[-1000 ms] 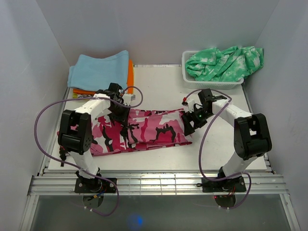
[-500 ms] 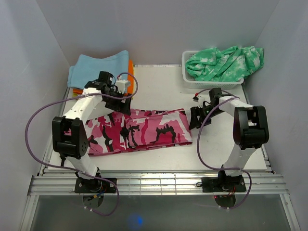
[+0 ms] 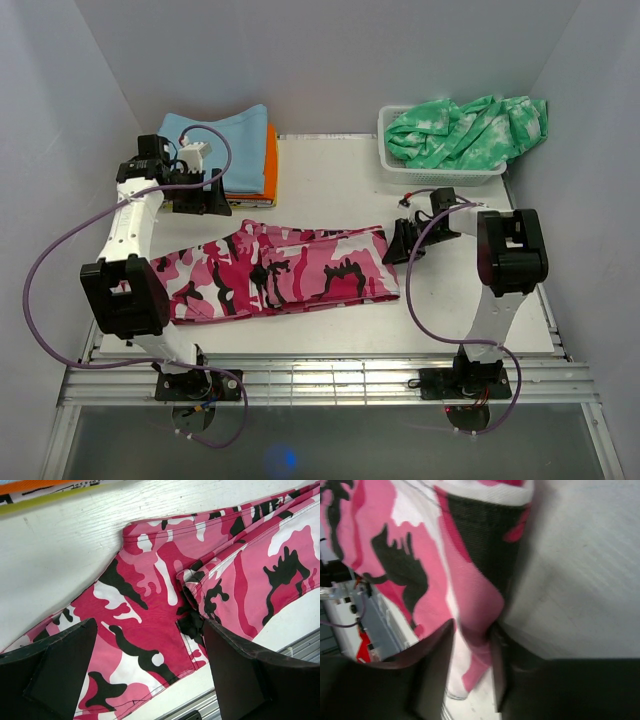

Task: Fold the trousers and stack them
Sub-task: Fold the trousers

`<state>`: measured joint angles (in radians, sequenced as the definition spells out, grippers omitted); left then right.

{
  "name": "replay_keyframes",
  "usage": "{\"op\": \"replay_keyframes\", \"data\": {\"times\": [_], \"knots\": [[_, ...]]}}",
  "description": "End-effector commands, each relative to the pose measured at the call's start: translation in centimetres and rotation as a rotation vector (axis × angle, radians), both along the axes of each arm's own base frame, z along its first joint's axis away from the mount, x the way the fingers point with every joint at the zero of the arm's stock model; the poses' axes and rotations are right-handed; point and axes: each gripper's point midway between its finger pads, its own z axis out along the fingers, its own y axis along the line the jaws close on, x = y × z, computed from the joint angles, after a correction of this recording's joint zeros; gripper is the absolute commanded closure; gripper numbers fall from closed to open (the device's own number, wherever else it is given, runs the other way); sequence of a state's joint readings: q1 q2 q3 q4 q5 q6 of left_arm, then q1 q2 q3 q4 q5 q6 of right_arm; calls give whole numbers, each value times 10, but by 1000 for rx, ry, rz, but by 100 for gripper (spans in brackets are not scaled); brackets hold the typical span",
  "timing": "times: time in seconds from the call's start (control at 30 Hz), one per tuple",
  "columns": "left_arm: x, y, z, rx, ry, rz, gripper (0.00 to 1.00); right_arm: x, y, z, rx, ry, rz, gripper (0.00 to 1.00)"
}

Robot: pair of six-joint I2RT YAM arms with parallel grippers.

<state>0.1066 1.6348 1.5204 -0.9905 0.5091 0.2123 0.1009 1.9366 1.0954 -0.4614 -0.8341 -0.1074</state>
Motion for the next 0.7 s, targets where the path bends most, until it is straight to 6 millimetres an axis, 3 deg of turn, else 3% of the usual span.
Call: {"op": "replay_keyframes", "data": {"times": [0.0, 0.03, 0.07, 0.1, 0.2, 0.3, 0.33, 0.5, 0.53, 0.67], "knots": [[-6, 1, 31, -7, -70, 6, 2, -6, -6, -35, -81, 22, 7, 64], [-7, 3, 33, -6, -70, 18, 2, -5, -7, -34, -84, 23, 8, 68], [-7, 5, 32, -1, -68, 25, 2, -5, -8, -32, -89, 12, 20, 87], [-9, 7, 32, 1, -64, 33, 2, -5, -10, -30, -93, 7, 23, 92], [-15, 15, 28, 11, -60, 40, 2, -3, -27, -12, -87, -13, -1, 92], [-21, 18, 21, 12, -59, 36, 2, -1, -63, 12, -90, -57, -51, 92], [-24, 18, 17, 13, -55, 34, 2, 2, -83, 18, -100, -69, -96, 92], [-43, 6, -5, -26, -34, -47, 2, -17, -143, 50, -147, -109, -151, 92], [-44, 5, -8, -31, -33, -48, 2, -20, -160, 51, -172, -133, -148, 92], [-51, 1, -25, -59, 15, -55, 2, -31, -182, 54, -206, -133, -151, 92]]}}
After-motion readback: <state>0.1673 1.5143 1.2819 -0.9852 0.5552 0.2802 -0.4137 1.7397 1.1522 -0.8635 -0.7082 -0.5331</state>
